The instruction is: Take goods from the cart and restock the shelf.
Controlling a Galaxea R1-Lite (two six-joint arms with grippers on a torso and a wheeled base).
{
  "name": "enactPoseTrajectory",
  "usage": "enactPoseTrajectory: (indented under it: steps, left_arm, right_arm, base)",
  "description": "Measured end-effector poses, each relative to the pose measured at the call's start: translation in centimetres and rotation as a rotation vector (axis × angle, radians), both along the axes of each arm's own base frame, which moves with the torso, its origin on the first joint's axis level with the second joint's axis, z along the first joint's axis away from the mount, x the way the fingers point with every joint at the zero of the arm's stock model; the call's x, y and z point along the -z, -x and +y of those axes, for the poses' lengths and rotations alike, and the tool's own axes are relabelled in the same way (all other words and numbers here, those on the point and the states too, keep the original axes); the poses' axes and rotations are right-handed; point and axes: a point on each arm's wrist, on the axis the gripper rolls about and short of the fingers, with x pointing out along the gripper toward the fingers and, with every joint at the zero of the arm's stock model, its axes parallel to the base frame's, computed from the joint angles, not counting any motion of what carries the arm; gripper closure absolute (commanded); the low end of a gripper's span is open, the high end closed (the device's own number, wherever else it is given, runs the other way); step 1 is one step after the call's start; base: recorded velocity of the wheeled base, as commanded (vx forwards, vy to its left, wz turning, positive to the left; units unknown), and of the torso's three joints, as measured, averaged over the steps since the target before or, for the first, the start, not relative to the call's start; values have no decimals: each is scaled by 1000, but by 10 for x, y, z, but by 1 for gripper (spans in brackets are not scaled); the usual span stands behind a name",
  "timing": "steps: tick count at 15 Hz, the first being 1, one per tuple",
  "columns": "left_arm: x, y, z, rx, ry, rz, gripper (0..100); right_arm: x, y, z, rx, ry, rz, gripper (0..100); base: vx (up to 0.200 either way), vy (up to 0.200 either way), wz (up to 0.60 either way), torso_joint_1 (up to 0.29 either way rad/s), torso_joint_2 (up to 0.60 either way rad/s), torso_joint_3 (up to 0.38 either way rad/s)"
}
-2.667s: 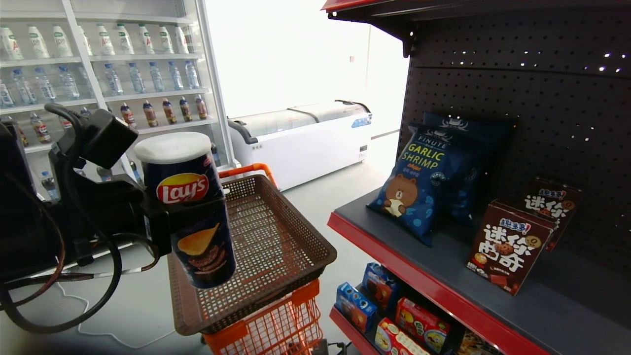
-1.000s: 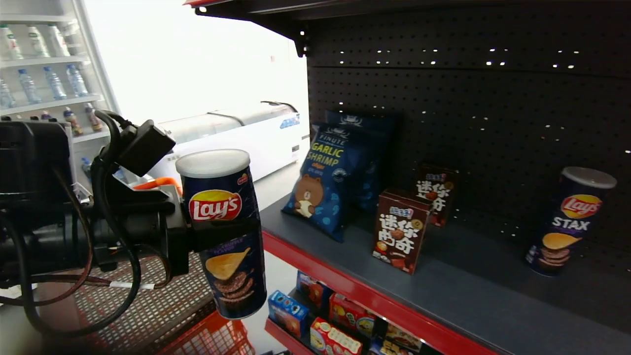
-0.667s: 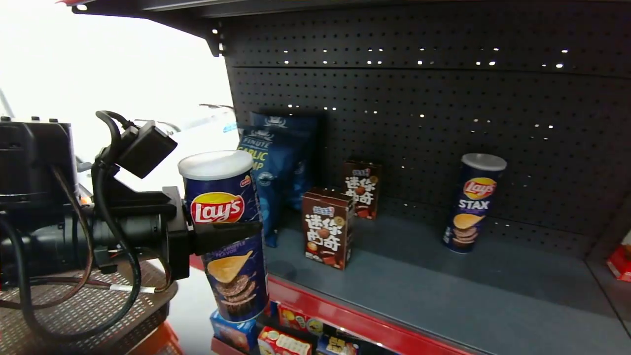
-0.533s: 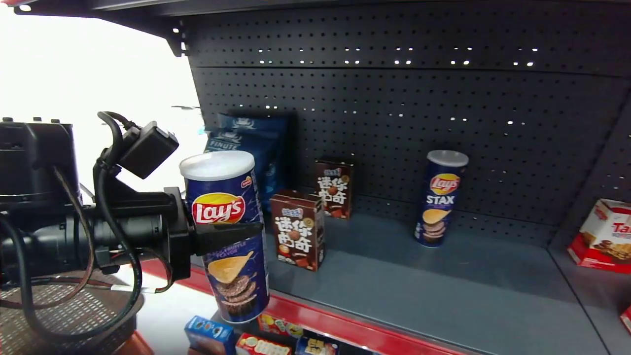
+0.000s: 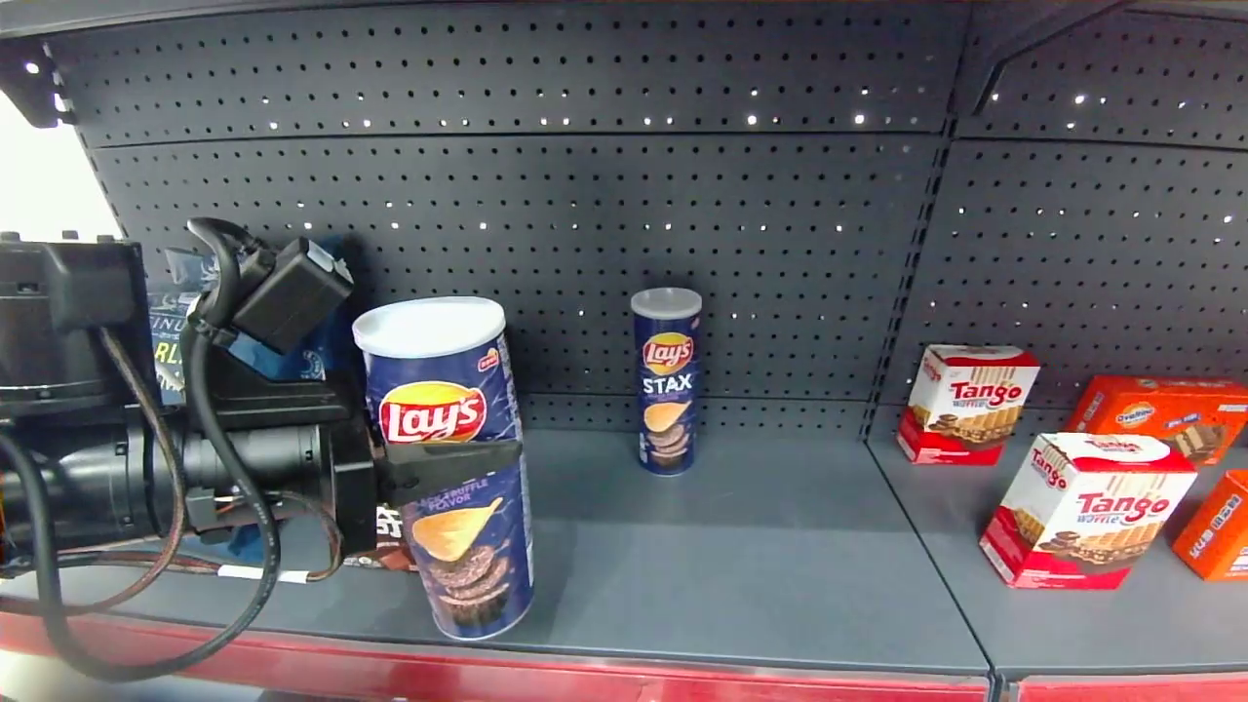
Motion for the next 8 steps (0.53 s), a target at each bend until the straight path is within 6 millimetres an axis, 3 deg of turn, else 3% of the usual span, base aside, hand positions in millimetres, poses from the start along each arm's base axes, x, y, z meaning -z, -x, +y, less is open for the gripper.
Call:
enactPoseTrajectory:
  steps: [8]
  left_arm:
    - [0, 1, 1, -7, -9, -18, 100]
  right_arm:
    - [0, 0, 0, 0, 0, -2, 0]
  base:
    - [0, 0, 0, 0, 0, 0]
